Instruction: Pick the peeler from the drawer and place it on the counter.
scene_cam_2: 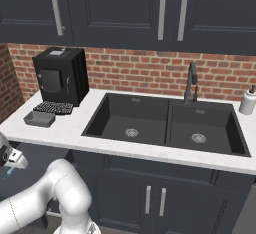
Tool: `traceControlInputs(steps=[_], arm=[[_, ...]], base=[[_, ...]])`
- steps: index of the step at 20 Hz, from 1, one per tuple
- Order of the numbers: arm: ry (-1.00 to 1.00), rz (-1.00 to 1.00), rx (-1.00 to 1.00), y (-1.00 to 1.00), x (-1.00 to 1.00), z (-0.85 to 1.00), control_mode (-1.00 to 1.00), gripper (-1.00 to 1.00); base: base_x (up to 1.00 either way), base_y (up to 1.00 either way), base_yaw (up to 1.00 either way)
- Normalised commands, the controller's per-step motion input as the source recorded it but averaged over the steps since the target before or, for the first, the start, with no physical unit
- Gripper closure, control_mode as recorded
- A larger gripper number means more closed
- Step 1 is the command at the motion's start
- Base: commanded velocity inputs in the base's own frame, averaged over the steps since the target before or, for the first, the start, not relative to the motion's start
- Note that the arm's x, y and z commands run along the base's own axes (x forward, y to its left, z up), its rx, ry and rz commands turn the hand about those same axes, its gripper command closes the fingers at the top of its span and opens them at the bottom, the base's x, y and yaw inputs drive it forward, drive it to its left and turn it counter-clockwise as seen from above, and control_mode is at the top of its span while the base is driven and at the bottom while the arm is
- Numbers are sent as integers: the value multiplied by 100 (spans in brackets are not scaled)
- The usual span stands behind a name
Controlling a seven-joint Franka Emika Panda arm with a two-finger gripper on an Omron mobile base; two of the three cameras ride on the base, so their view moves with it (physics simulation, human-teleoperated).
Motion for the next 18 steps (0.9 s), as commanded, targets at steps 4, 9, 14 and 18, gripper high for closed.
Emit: traceControlInputs(steps=[4, 9, 14, 18], arm=[[5, 0, -3, 0, 0, -37, -100, -100], [4, 0, 0, 0, 0, -34, -100, 100], [0, 0, 0, 0, 0, -7, -100, 100], [0, 0, 0, 0, 0, 0, -100, 100]], base=[[0, 0, 0], [0, 0, 0], [0, 0, 0], [0, 0, 0]])
